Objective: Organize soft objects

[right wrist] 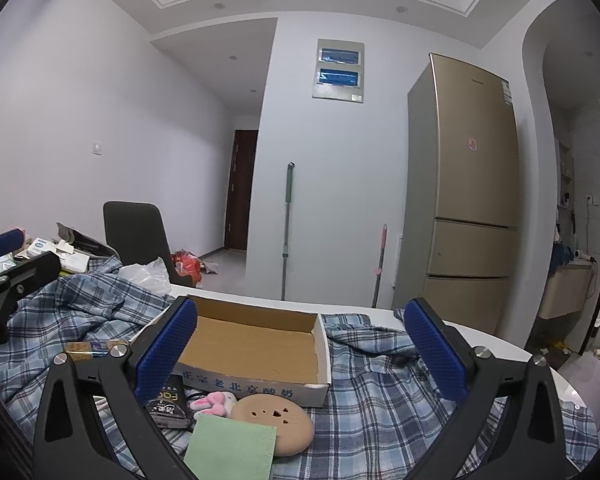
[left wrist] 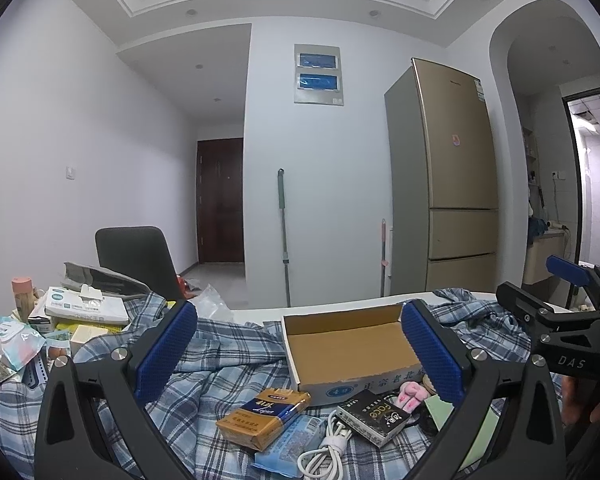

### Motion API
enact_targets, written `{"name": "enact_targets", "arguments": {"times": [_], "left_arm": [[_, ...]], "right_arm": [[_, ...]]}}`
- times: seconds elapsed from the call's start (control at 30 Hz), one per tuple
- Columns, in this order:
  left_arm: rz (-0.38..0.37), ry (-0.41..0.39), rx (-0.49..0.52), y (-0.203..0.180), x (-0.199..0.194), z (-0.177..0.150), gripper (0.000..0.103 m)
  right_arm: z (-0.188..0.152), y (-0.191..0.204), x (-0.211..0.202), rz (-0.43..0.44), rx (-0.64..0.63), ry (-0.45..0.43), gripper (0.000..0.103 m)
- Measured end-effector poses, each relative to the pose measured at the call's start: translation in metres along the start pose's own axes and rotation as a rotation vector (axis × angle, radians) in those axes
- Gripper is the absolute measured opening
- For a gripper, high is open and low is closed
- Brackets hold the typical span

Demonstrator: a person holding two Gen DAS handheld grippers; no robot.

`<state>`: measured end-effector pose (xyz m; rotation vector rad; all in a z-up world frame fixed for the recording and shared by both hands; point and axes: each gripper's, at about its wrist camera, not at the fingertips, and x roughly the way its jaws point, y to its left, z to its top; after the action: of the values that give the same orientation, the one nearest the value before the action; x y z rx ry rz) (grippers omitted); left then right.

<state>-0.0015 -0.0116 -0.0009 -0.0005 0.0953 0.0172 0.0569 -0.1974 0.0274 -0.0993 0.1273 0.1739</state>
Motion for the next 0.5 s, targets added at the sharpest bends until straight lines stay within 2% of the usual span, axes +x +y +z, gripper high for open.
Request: {"name": "enact_targets", "arguments": {"times": [0.4, 0.5], "left_arm": [[-0.013, 0.055, 0.003, -0.0012, 0.0107, -0.0023, 0.103], [-0.048, 0.066, -0.024, 0.0031, 0.0108, 0.0003, 0.103]], "right_arm": [[0.0015, 0.0014, -0.0002, 0.018, 0.002, -0.006, 0.103], [0.0022, 0.0017, 0.0007, 0.045, 0.006, -0.003, 0.103]]}}
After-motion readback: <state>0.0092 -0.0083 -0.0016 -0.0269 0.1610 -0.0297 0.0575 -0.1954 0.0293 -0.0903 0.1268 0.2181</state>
